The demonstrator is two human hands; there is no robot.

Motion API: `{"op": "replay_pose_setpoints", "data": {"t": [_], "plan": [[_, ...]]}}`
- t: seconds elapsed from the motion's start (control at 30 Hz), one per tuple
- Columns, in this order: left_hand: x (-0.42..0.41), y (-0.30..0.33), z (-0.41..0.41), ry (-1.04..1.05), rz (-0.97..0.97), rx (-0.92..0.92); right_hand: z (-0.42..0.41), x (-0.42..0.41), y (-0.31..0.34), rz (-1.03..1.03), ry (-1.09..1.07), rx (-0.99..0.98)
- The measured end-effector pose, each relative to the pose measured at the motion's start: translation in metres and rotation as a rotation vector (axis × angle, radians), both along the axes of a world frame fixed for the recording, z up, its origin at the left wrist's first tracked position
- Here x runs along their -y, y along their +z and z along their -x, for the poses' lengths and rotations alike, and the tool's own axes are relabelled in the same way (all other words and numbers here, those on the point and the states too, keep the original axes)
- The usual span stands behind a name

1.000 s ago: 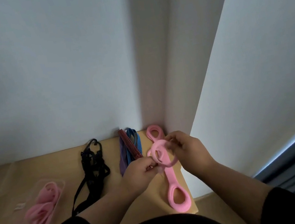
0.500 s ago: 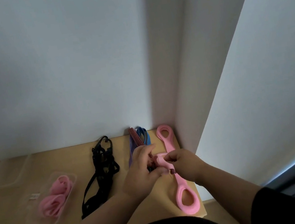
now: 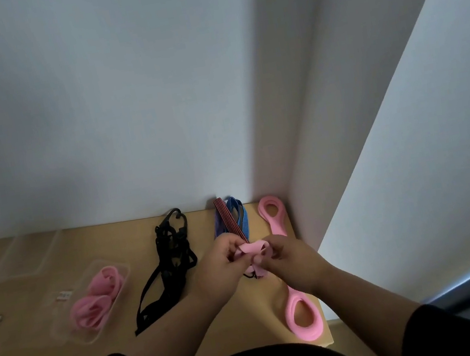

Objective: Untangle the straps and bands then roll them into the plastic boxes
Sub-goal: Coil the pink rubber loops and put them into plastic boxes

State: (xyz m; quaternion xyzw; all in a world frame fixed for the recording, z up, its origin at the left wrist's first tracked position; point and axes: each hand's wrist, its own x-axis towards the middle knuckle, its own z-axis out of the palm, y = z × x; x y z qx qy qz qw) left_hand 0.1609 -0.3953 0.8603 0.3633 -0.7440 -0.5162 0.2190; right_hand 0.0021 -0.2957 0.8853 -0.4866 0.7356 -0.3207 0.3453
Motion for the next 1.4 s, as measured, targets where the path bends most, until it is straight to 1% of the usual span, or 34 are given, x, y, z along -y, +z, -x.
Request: {"op": "replay_pose_setpoints", "data": {"t": [0.07,0.17,0.23,0.27,0.3,0.4,0.47,0.57,0.67,0.8,0.87,1.0,1.07,1.1,1.13,1.23,1.33,1.4], "plan": [[0.001,0.003,0.001,0.023,-0.039,-0.040,-0.001,0.003,-0.002,0.028,-0.022,-0.011],[0.002,0.010,0.005,0.054,-0.098,-0.130,-0.003,0.003,0.004,0.075,-0.093,0.160],[0.001,0.014,0.005,0.033,-0.066,-0.162,-0.003,0.002,0.011,0.111,-0.148,0.241],[0.000,0.017,0.004,0.010,0.005,-0.155,-0.003,0.002,0.015,0.125,-0.176,0.250],[0.001,0.018,0.002,-0.015,0.118,-0.130,-0.002,0.003,0.017,0.140,-0.206,0.264],[0.004,0.015,-0.002,-0.113,0.519,-0.005,-0.001,0.005,0.024,0.162,-0.284,0.340],[0.004,0.011,0.000,-0.154,0.690,0.010,-0.002,0.005,0.028,0.169,-0.311,0.387],[0.003,0.011,0.003,-0.196,0.773,0.031,-0.003,0.005,0.030,0.178,-0.318,0.430],[0.006,0.009,0.003,-0.205,0.785,0.042,-0.005,0.003,0.028,0.144,-0.323,0.436],[0.006,0.012,0.001,-0.208,0.751,0.035,-0.003,-0.002,0.025,0.083,-0.283,0.377],[0.004,0.017,0.001,-0.221,0.693,0.054,-0.004,-0.004,0.027,0.064,-0.229,0.302],[0.000,0.035,0.000,-0.186,0.493,0.111,-0.003,-0.006,0.019,0.070,-0.071,-0.037],[0.000,0.042,0.001,-0.166,0.369,0.089,-0.004,-0.006,0.015,0.117,-0.057,-0.162],[0.001,0.045,0.001,-0.153,0.308,0.078,-0.005,-0.006,0.018,0.152,-0.070,-0.174],[0.001,0.048,0.001,-0.147,0.251,0.072,-0.007,-0.006,0.021,0.181,-0.082,-0.142],[0.002,0.052,0.001,-0.179,0.098,0.028,-0.012,-0.007,0.035,0.174,-0.094,0.081],[0.004,0.048,0.000,-0.189,-0.015,-0.052,-0.012,-0.007,0.042,0.175,-0.124,0.113],[0.004,0.045,-0.003,-0.193,-0.027,-0.057,-0.013,-0.006,0.044,0.178,-0.165,0.151]]}}
